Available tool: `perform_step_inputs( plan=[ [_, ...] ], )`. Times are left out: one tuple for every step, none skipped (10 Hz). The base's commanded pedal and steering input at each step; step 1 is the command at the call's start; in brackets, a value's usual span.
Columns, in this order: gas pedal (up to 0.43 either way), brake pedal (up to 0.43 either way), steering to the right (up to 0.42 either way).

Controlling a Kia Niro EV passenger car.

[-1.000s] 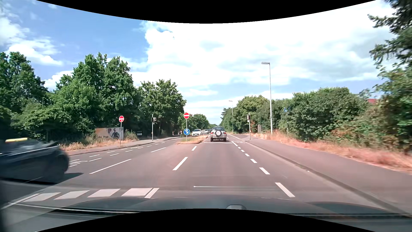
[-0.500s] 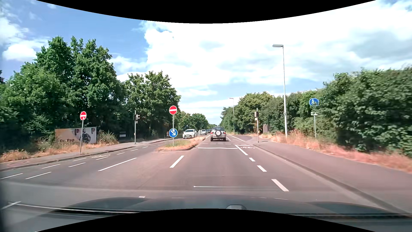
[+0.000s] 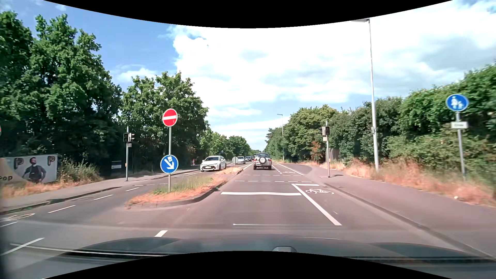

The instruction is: Follow the waypoints while adhering to traffic rules and regulations

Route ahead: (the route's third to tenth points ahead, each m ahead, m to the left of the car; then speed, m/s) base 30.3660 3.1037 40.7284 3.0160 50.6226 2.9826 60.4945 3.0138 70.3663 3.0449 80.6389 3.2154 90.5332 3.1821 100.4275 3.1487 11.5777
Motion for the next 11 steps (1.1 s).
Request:
perform_step_inputs(
  plan=[
    [0.11, 0.0, -0.005],
    [0.11, 0.0, -0.005],
    [0.11, 0.0, -0.005],
    [0.11, 0.0, -0.005],
    [0.11, 0.0, -0.005],
    [0.11, 0.0, -0.005],
    [0.11, 0.0, -0.005],
    [0.11, 0.0, -0.005],
    [0.11, 0.0, -0.005],
    [0.11, 0.0, -0.005],
    [0.11, 0.0, -0.005]
  ],
)
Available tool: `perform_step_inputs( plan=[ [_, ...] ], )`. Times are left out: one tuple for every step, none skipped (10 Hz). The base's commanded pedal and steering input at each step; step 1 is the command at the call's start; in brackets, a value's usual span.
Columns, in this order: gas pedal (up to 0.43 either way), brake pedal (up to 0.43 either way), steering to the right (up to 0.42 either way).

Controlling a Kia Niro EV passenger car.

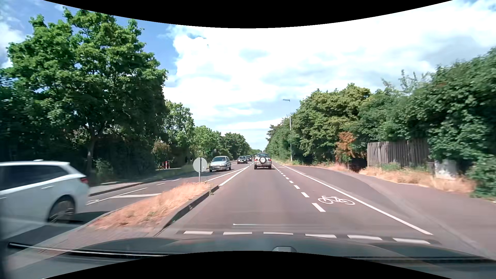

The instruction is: Follow the waypoints while adhering to traffic rules and regulations

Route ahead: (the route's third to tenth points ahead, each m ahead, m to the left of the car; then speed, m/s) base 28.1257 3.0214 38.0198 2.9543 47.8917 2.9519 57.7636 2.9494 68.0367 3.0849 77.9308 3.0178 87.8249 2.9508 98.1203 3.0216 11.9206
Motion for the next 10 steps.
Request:
perform_step_inputs(
  plan=[
    [0.11, 0.0, -0.005],
    [0.11, 0.0, -0.005],
    [0.11, 0.0, -0.005],
    [0.11, 0.0, -0.005],
    [0.11, 0.0, -0.005],
    [0.11, 0.0, -0.005],
    [0.11, 0.0, -0.005],
    [0.11, 0.0, -0.005],
    [0.11, 0.0, -0.005],
    [0.11, 0.0, -0.005]
  ],
)
